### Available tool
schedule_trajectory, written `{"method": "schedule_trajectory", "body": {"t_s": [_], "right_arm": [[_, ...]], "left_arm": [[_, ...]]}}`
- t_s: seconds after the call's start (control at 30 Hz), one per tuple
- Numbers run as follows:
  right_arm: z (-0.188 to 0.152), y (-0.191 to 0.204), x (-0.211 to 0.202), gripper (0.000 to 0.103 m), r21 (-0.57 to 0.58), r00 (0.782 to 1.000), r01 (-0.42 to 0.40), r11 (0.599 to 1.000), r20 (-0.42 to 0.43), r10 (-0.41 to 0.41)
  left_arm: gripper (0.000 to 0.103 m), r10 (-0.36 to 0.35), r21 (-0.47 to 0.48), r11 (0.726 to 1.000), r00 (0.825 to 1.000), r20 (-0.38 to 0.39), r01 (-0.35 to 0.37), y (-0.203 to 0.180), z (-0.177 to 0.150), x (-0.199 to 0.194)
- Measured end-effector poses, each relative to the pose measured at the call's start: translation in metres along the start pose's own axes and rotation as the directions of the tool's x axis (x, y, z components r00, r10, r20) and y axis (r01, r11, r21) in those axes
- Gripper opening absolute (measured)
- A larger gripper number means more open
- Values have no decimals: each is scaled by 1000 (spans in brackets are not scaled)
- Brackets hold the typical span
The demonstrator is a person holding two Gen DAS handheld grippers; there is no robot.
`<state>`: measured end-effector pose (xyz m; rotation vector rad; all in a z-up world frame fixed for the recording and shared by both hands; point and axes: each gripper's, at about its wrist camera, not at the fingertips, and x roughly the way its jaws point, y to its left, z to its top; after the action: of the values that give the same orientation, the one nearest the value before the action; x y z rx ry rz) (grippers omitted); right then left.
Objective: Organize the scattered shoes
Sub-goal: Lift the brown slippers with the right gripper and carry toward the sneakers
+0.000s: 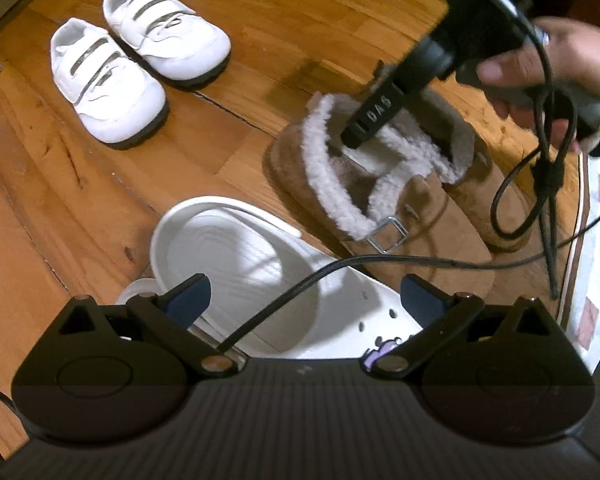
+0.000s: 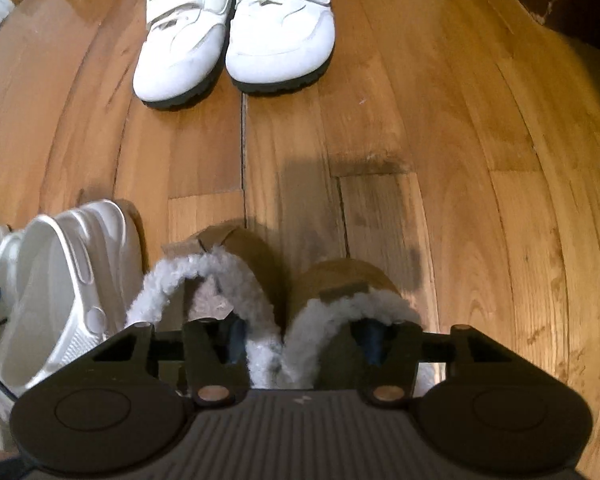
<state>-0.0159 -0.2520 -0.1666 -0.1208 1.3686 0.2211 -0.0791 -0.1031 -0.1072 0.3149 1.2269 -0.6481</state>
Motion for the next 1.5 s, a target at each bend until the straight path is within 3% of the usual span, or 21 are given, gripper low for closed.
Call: {"method": "schedule_trajectory", "body": {"t_s": [0.1, 0.13, 0.2, 0.27, 0.4, 0.57, 0.67, 0.77, 0.9, 1.07, 1.2, 1.5], "right_arm": [[-6, 11, 7, 53, -30, 999, 31, 999, 18, -30], [-7, 13, 8, 48, -33, 999, 37, 999, 27, -36], [-9, 15, 2, 24, -13, 997, 25, 1000, 77, -24], [-8, 13, 1, 17, 1, 997, 18, 1000, 74, -18], [-2, -1, 4, 16, 71, 998, -30, 997, 48, 26], [1, 10, 14, 35, -4, 997, 50, 999, 59, -50], [-4, 18, 12, 13, -41, 994, 69, 997, 91, -65], [-13, 13, -1, 12, 14, 990, 16, 1000, 141, -18], [-30, 16, -31, 12, 11, 966, 5, 1000, 258, -8], [-42, 29, -68, 12, -70, 905, 45, 997, 424, -12], [-35, 34, -89, 12, -86, 884, -13, 996, 464, 52], [-19, 52, -121, 12, -115, 851, -68, 991, 511, 118]], "left_arm": [[103, -9, -14, 1000, 1000, 6, 9, 2, 1, 1], [103, -1, -6, 1000, 1000, 7, 1, 1, 1, 3], [103, 27, 24, 999, 1000, 10, -27, -4, 1, 7], [103, 51, 68, 996, 999, 11, -52, -9, 0, 10], [103, 63, 136, 988, 997, 46, -69, -16, -3, 10], [103, 79, 128, 988, 995, 52, -85, -13, -3, 9], [103, 94, 96, 990, 994, 48, -99, -7, -2, 9], [103, 109, 58, 992, 993, 49, -111, 0, -2, 7], [103, 100, 12, 995, 993, 67, -101, 9, -6, 0], [103, 147, -19, 989, 976, 161, -146, 12, -8, -8], [103, 108, 28, 993, 965, 239, -118, 5, -8, -16], [103, 155, 90, 979, 951, 266, -185, -3, -14, -34]]}}
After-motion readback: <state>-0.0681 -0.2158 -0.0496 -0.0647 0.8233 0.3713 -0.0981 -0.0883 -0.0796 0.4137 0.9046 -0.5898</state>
